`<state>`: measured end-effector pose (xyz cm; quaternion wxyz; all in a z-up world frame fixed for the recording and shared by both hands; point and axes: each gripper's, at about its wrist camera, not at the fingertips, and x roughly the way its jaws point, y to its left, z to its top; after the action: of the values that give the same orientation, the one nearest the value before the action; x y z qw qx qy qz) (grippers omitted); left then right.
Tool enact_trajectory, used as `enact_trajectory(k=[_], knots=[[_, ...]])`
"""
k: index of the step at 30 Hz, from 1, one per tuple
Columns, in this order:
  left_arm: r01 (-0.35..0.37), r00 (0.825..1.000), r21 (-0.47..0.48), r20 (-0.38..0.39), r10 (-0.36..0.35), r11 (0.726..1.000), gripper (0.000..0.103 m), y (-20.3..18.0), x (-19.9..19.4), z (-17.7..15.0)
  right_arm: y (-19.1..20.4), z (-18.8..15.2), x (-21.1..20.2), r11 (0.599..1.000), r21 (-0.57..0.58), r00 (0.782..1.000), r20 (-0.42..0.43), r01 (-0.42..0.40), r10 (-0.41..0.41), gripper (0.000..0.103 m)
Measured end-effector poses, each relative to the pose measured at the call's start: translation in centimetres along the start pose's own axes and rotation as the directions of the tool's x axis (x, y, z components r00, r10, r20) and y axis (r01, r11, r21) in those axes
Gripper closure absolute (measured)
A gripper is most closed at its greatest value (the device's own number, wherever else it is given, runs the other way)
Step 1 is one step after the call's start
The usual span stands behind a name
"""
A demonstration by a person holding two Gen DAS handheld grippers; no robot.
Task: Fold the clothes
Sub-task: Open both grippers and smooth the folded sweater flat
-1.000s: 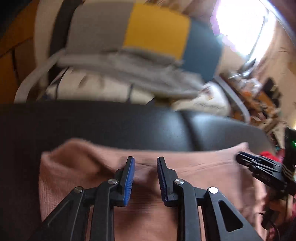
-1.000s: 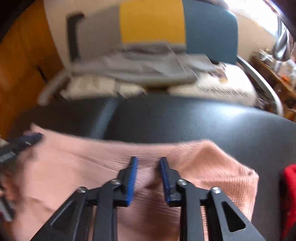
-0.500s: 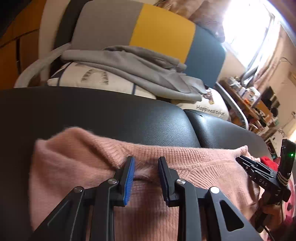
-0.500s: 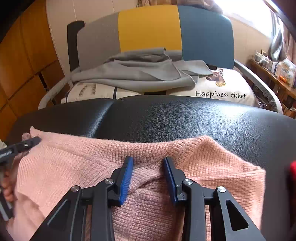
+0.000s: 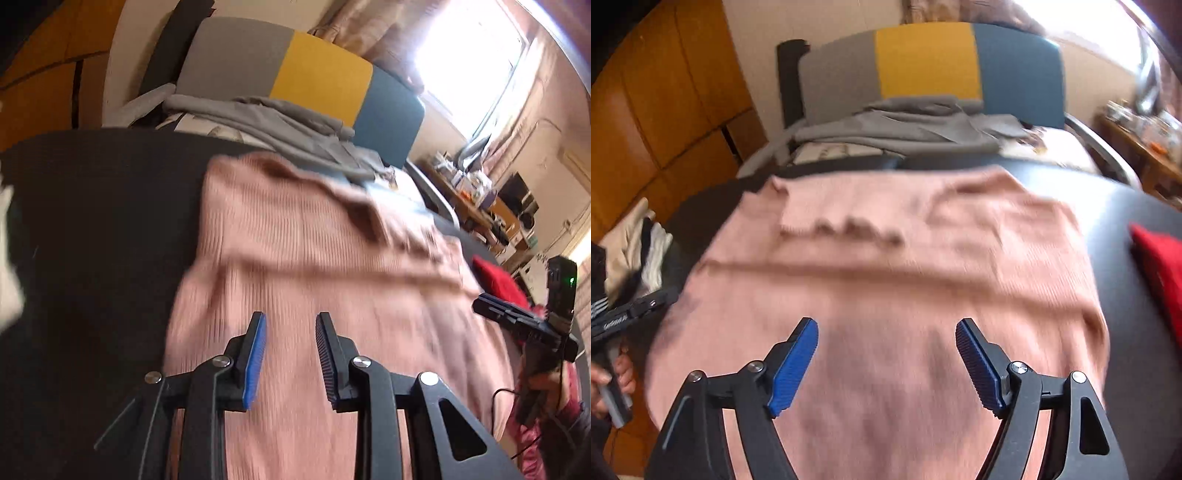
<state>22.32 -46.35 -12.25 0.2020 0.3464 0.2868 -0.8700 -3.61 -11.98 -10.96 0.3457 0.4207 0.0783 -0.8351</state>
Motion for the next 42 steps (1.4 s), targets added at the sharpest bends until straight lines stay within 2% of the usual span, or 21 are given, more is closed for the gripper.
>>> enact_trajectory(k=[5, 8, 10, 13, 18, 21, 24, 29, 33, 35, 38, 40, 42], knots=[[-0.052, 0.999, -0.015, 0.011, 0.053, 0.999, 0.076, 0.7, -0.8, -5.4, -2.3, -6.3, -1.5, 0.995, 0.039, 0.994, -0.065, 0.09, -0.087, 0.022], [-0.073, 0.994, 0.03, 0.082, 0.071, 0.997, 0.076, 0.8, -1.4, -7.1, -2.2, -9.0, -2.4, 0.984, -0.081, 0.987, -0.006, 0.159, -0.16, 0.021], [-0.083, 0.988, 0.071, 0.135, 0.073, 0.994, 0.076, 1.0, -1.5, -7.9, -3.1, -9.7, -2.8, 0.991, -0.05, 0.992, 0.031, 0.125, -0.123, 0.018], [-0.105, 0.983, 0.087, 0.162, 0.09, 0.991, 0.076, 0.9, -1.4, -8.2, -3.2, -9.8, -2.7, 0.992, -0.041, 0.991, 0.051, 0.123, -0.121, 0.01], [-0.15, 0.984, 0.102, 0.109, 0.139, 0.983, 0.076, -0.4, -2.6, -7.6, -3.0, -9.7, -2.5, 0.991, -0.031, 0.989, 0.078, 0.131, -0.128, 0.006], [-0.144, 0.983, 0.052, 0.123, 0.137, 0.988, 0.076, 0.7, -5.0, -7.9, -2.9, -9.6, -2.4, 0.991, -0.025, 0.987, 0.095, 0.135, -0.132, 0.006], [-0.167, 0.976, 0.001, 0.145, 0.165, 0.986, 0.075, 2.1, -7.6, -8.7, -2.7, -9.0, -2.6, 0.992, 0.001, 0.991, 0.059, 0.123, -0.123, 0.006], [-0.199, 0.971, -0.042, 0.123, 0.203, 0.979, 0.075, 4.4, -10.3, -10.2, -1.5, -9.4, -5.2, 0.997, 0.012, 0.993, 0.088, 0.078, -0.078, 0.006], [-0.181, 0.982, -0.041, 0.051, 0.183, 0.983, 0.075, 4.8, -9.3, -11.1, -1.0, -11.1, -5.2, 0.996, -0.014, 0.996, 0.015, 0.09, -0.09, 0.005], [-0.169, 0.985, -0.028, 0.041, 0.17, 0.985, 0.075, 4.4, -8.7, -11.5, -0.9, -12.3, -4.7, 0.993, -0.035, 0.994, -0.02, 0.111, -0.112, 0.003], [-0.151, 0.988, -0.009, 0.03, 0.152, 0.988, 0.074, 3.7, -7.9, -11.9, -0.7, -12.7, -4.2, 0.99, -0.069, 0.992, -0.016, 0.125, -0.126, 0.0], [-0.137, 0.99, -0.006, 0.018, 0.137, 0.991, 0.074, 3.3, -7.8, -11.9, -1.1, -12.3, -4.2, 0.993, -0.051, 0.994, -0.023, 0.106, -0.108, 0.0], [-0.111, 0.994, -0.013, 0.01, 0.111, 0.994, 0.074, 3.3, -7.7, -11.9, -1.9, -12.1, -4.9, 0.999, -0.004, 0.999, -0.022, 0.049, -0.05, 0.0]])
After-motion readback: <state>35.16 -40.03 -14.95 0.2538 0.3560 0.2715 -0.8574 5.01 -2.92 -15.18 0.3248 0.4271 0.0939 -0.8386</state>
